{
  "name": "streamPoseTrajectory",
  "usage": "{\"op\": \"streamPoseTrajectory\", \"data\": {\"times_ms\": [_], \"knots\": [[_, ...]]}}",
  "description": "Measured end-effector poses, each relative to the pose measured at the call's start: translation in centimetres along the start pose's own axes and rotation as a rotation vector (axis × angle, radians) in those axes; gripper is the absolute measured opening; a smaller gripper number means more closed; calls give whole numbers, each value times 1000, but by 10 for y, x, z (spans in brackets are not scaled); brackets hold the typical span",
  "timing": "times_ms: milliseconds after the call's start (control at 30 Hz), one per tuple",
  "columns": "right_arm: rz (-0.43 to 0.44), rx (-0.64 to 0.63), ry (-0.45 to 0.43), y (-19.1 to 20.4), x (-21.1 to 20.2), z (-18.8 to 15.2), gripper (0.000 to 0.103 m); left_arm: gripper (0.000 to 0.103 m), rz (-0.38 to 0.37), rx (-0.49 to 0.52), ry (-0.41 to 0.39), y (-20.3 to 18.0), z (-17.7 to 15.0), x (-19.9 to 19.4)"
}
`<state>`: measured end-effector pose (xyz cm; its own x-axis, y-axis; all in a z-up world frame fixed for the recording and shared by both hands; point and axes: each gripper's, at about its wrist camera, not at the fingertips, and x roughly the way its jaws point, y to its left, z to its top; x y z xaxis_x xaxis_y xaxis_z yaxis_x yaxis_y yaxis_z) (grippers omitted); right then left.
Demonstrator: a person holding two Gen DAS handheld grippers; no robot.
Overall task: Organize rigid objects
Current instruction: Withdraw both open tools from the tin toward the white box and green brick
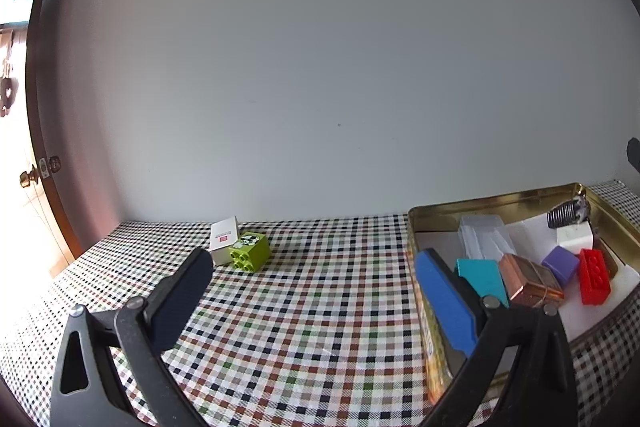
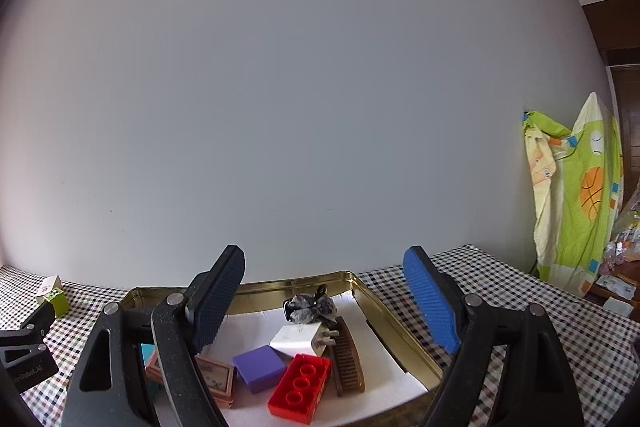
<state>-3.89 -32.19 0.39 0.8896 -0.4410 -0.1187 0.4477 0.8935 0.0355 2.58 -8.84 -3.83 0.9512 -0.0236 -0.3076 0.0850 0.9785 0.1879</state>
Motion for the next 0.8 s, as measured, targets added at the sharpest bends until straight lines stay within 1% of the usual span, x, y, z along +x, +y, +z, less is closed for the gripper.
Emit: {"op": "streamPoseTrajectory", "data": {"times_ms": [133,233,367,667,800], "knots": [[-9,-1,9,4,-8,-2,84,103,-11,26,-2,6,-4,-4],[-23,-16,4,9,-16,-3,84,103,-23,16,4,15,-6,-6],[-12,-28,17,18,-24,-4,84,103,-36,9,6,25,-9,-9],[36,-34,71,48,-32,-9,84,103,-31,9,5,46,-13,-11],[75,-33,102,71,-31,-13,84,103,-22,1,10,61,-14,-7]]}}
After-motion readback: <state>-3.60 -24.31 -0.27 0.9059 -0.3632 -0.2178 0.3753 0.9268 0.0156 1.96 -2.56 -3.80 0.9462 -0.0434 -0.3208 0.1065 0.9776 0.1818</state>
